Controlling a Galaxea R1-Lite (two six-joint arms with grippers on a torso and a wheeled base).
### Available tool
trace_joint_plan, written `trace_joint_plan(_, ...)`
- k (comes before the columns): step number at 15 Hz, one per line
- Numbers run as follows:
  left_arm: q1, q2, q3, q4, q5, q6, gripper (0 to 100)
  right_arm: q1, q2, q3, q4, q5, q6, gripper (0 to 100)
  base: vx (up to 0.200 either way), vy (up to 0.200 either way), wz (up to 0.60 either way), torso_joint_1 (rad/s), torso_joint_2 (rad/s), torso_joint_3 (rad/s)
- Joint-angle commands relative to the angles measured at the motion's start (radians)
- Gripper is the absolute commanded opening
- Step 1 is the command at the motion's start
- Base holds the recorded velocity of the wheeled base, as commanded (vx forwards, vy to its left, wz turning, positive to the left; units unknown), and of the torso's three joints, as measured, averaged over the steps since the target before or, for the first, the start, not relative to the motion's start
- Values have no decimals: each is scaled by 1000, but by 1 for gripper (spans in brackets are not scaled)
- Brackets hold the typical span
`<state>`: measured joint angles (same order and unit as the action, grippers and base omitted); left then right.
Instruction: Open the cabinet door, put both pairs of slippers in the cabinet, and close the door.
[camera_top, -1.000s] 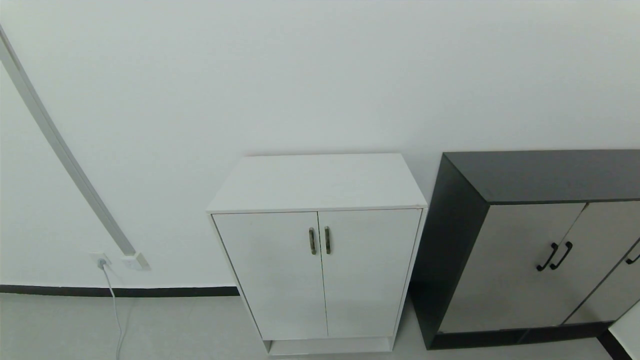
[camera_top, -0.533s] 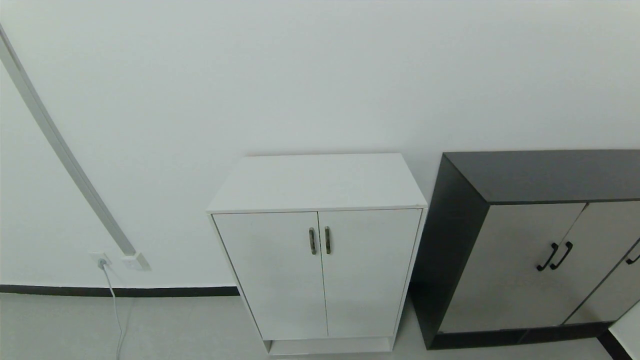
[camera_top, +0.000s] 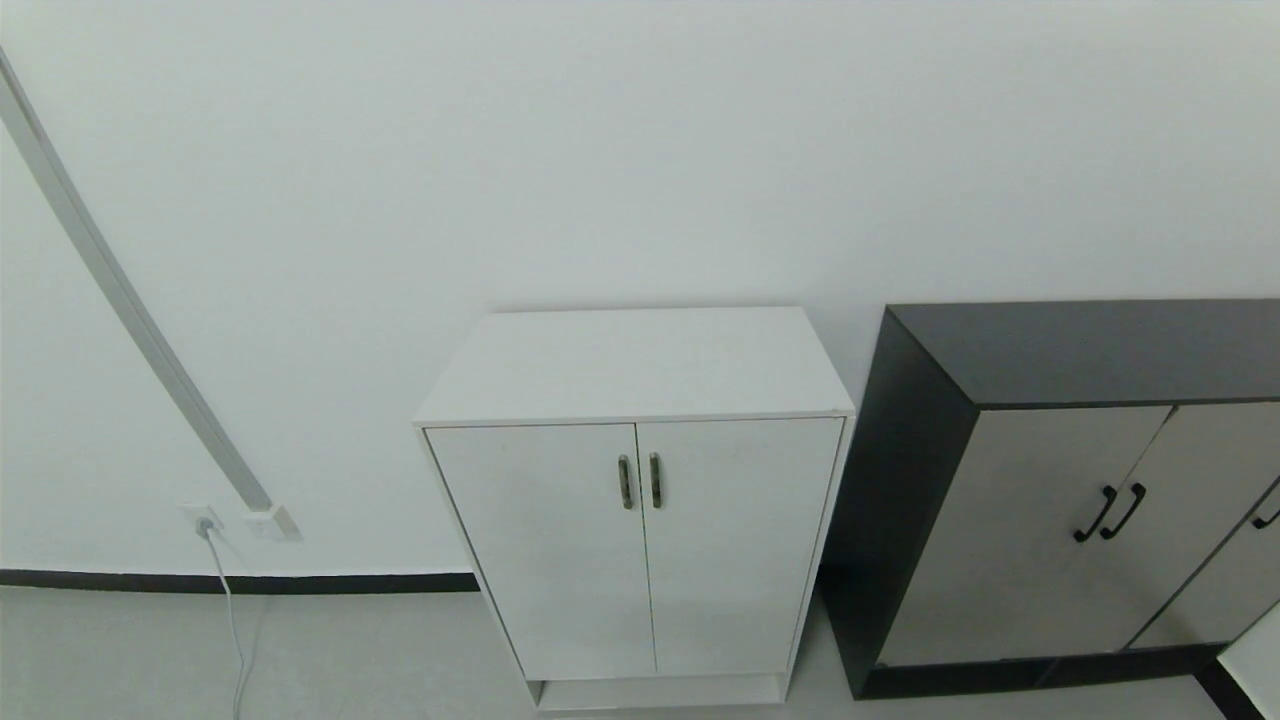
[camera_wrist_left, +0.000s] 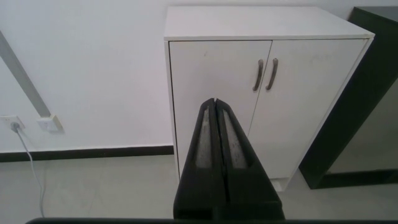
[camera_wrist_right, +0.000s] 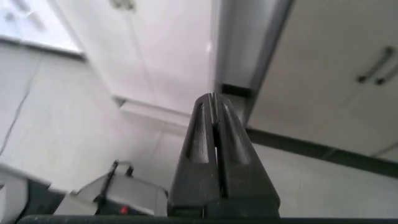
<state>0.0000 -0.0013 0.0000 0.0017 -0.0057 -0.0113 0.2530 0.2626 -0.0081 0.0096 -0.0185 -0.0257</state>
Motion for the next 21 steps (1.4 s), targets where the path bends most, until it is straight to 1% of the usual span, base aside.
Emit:
trace_joint_plan(1, 0, 1, 0, 0, 0, -1, 0, -107, -77, 2, 0, 0, 0, 0, 0, 0, 0, 0, 0, 0)
trace_joint_plan(3, 0, 1, 0, 0, 0, -1, 0, -185, -129, 2, 0, 0, -2, 0, 0, 0, 0, 0, 0, 0)
trace_joint_plan(6, 0, 1, 0, 0, 0, -1, 0, -242, -213, 5, 0, 0, 1, 0, 0, 0, 0, 0, 0, 0)
trace_joint_plan(9, 0, 1, 0, 0, 0, -1, 0, -251, -263, 5, -3, -6, 26, 0, 0, 0, 0, 0, 0, 0)
trace_joint_plan(11, 0, 1, 0, 0, 1, -3, 0, -250, -263, 5, -11, -32, 76, 0, 0, 0, 0, 0, 0, 0)
trace_joint_plan(12, 0, 1, 0, 0, 1, -3, 0, -251, -263, 7, -16, -63, 112, 0, 0, 0, 0, 0, 0, 0)
trace_joint_plan(15, 0, 1, 0, 0, 1, -1, 0, -251, -263, 7, -17, -64, 115, 0, 0, 0, 0, 0, 0, 0)
trace_joint_plan(16, 0, 1, 0, 0, 0, 7, 0, -251, -263, 7, -17, -64, 115, 0, 0, 0, 0, 0, 0, 0)
trace_joint_plan(21, 0, 1, 0, 0, 0, 5, 0, -251, -263, 7, -16, -64, 112, 0, 0, 0, 0, 0, 0, 0)
